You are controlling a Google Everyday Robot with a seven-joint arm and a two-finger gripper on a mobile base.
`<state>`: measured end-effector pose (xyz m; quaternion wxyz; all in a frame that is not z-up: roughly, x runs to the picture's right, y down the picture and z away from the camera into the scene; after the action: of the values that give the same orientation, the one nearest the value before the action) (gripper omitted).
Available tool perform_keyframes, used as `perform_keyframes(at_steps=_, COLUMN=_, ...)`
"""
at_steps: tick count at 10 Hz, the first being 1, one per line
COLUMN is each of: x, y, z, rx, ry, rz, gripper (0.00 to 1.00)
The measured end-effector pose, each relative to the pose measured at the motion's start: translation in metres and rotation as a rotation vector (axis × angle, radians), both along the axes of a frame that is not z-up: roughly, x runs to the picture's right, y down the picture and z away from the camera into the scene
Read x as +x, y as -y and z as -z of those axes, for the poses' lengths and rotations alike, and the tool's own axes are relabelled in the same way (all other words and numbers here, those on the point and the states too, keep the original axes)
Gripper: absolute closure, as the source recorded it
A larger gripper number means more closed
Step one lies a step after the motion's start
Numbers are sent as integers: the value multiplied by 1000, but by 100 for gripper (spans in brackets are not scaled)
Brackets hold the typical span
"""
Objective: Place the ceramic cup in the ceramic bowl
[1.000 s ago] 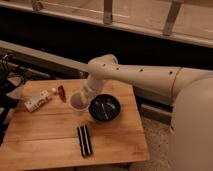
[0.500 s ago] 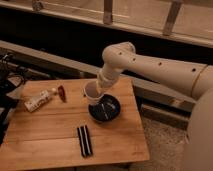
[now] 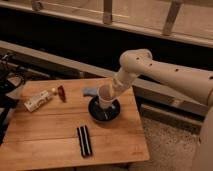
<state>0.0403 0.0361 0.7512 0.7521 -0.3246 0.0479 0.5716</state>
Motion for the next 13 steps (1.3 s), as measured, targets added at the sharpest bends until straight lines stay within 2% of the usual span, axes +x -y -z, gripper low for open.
perform_keyframes(at_steps=1, x=-9, y=-1, z=-8, rx=-6, ry=-2, rz=6, gripper=97)
perform_keyframes(at_steps=2, x=-19, y=0, z=-14, rx=-10, ry=-6, rz=5, gripper=100)
perform_keyframes(at_steps=4, x=-26, y=0, z=-17, rx=-14, ry=-9, rz=6, gripper=100)
perform_keyframes(at_steps=8, x=-6, y=-15, z=-21, rx=-18, ry=-23, rz=14, gripper=100)
perform_keyframes(at_steps=11, x=-17, y=-19, z=-32, rx=-22, ry=-31, rz=22, gripper=100)
perform_keyframes(at_steps=13, x=-6, y=-25, z=-33, rx=-25, ry=-44, rz=22, gripper=100)
